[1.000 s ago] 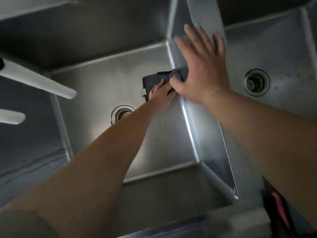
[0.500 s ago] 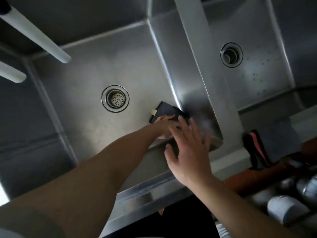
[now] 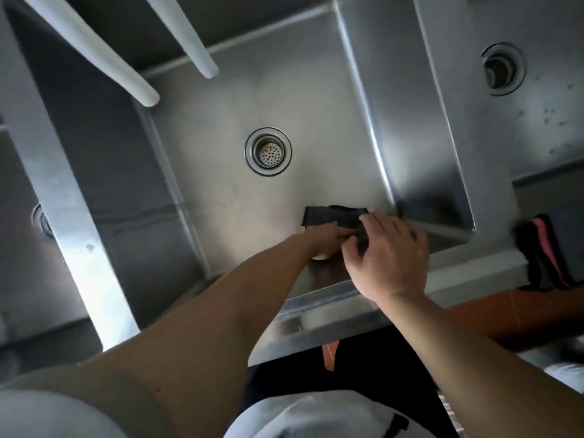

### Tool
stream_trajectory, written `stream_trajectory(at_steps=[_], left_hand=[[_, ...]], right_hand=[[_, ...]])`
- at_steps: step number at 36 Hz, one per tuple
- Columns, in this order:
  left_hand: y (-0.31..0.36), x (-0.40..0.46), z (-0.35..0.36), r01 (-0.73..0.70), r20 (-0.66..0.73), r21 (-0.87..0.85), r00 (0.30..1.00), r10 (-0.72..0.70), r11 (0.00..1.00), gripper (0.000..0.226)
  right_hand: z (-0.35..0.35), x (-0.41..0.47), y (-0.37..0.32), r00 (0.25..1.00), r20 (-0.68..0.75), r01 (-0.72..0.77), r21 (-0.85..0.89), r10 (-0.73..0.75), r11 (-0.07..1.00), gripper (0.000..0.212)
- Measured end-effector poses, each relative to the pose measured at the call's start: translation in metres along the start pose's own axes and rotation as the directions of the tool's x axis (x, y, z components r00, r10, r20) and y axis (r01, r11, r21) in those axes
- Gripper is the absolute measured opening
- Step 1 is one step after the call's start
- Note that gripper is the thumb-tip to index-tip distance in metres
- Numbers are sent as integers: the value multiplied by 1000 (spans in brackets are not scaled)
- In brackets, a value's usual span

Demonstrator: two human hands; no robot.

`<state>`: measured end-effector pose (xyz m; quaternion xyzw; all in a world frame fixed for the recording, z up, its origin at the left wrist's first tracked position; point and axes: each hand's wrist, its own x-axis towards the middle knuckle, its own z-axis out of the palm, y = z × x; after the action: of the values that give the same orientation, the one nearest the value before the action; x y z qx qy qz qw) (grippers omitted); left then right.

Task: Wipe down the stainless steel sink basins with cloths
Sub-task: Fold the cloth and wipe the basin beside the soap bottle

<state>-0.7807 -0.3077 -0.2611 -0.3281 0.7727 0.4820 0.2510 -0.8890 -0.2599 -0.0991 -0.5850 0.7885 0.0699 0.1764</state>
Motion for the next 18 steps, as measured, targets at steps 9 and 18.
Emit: stream_trajectory(at_steps=[9,18], left_hand=[[-44,-59,3,166,33,-85,986,-164,982,44],[-137,-147,25,423,24,-61,906,-423,904,42]], right_hand=[[5,1,-2,999,-50,16,16,-15,1000,42],[5,1,-4,997,-76,20,33,-17,999,40]])
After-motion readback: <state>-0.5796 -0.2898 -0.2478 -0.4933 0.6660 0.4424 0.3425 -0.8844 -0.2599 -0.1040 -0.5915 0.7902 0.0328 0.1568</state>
